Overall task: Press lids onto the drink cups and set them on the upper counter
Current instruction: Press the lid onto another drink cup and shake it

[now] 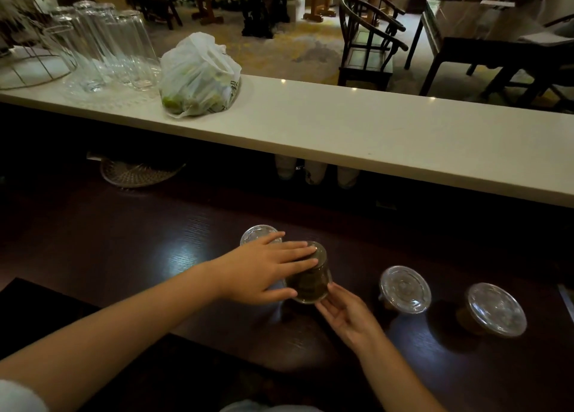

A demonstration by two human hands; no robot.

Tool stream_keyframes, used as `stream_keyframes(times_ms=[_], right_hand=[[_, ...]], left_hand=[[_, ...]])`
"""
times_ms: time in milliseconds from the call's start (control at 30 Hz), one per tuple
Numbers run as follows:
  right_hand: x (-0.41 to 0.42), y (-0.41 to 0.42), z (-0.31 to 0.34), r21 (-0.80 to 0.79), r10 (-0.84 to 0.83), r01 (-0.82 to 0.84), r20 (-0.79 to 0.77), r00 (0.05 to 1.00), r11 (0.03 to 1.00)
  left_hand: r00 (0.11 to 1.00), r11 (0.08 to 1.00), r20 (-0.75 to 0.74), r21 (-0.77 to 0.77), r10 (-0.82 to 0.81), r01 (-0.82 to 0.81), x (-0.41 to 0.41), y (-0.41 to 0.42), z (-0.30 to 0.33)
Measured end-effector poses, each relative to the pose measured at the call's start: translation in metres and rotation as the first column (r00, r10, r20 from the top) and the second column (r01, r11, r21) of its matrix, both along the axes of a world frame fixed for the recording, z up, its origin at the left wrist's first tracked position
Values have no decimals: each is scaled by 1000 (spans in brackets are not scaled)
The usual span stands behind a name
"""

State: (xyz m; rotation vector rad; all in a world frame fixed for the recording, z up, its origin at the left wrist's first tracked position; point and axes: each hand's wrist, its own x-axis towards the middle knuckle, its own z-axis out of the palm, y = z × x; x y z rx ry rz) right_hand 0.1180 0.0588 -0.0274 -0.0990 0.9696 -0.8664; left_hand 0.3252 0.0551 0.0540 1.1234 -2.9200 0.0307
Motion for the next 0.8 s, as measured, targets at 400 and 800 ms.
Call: stream_keyframes(times_ms=[400,800], right_hand=[[-4,2,-12,-22,15,-17,-68,998,1000],[-27,-57,26,-473,-353,-557,-881,316,682]], left_hand=[[1000,999,-21,-35,20,-21,1,12,-14],[14,492,-497,854,868,-167,-84,40,-67]])
